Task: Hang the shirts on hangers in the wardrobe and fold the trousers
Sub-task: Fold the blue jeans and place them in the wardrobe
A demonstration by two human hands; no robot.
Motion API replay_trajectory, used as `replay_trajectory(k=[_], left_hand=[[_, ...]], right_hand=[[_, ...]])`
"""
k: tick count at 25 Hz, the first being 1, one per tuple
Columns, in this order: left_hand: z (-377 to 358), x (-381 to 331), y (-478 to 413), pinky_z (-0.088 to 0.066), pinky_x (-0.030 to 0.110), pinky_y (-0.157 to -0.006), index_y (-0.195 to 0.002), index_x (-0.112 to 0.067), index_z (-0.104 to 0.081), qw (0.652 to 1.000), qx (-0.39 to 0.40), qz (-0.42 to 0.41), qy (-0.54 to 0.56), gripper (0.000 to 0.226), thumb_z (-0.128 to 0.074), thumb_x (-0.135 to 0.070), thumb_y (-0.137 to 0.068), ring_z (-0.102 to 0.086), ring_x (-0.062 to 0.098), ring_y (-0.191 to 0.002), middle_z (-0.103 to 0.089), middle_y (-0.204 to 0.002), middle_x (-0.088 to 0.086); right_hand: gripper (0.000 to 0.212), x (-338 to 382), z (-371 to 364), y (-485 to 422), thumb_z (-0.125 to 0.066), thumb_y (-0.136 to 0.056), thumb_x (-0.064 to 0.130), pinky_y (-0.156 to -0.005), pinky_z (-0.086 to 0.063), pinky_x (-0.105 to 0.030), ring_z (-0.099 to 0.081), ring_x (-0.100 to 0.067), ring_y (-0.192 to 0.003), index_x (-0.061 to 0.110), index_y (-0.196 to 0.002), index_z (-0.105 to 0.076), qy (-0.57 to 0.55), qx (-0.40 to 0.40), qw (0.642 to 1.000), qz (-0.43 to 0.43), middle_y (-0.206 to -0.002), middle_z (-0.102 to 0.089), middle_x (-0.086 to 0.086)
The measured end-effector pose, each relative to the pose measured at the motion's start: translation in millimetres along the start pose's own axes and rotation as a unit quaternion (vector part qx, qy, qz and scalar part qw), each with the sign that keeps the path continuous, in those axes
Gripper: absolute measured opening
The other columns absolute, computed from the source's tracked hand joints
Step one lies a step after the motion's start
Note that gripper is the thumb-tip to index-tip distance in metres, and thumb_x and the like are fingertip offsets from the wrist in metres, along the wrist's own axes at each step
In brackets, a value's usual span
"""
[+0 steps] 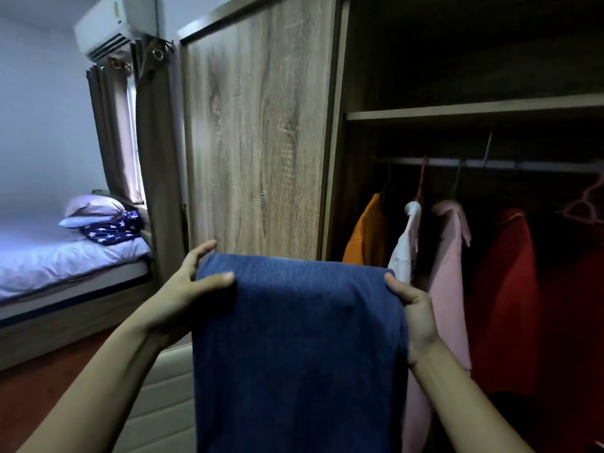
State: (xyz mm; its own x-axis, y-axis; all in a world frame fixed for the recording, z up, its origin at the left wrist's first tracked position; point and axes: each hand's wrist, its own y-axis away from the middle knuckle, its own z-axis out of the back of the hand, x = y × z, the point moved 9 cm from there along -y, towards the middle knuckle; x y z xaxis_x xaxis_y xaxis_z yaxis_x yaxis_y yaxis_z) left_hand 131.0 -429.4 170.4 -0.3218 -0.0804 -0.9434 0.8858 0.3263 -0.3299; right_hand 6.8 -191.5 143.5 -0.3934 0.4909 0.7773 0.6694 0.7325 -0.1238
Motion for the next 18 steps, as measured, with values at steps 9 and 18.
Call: replay_trajectory(k=[9,18], left_hand=[[-11,-21,-11,-0.052,0.037,-0.091,-0.129,-0.032,-0.045,0.991,0.017,-0.128,-0.043,0.093,-0.089,-0.03,-0.047,-0.063,0.017,-0.109,-0.066,-0.119,0.003],[17,-20,-6,-0.056,0.024,-0.071,-0.107,-0.003,-0.059,0.969,-0.147,-0.174,-0.099,0.075,-0.083,-0.043,-0.048,-0.064,0.012,-0.084,-0.068,-0.098,0.015]], right_hand=[[0.045,21,-19,4,-0.083,-0.048,0.025,-0.066,-0.058,-0.037,-0.07,-0.029,-0.077,0.001,-0.085,-0.073,-0.071,0.011,0.997,0.041,-0.086,-0.071,-0.014],[0.034,40,-35,17,-0.08,-0.056,0.004,-0.064,-0.059,-0.032,-0.071,-0.026,-0.077,0.002,-0.089,-0.072,0.141,0.04,0.986,0.082,-0.087,-0.072,-0.016]])
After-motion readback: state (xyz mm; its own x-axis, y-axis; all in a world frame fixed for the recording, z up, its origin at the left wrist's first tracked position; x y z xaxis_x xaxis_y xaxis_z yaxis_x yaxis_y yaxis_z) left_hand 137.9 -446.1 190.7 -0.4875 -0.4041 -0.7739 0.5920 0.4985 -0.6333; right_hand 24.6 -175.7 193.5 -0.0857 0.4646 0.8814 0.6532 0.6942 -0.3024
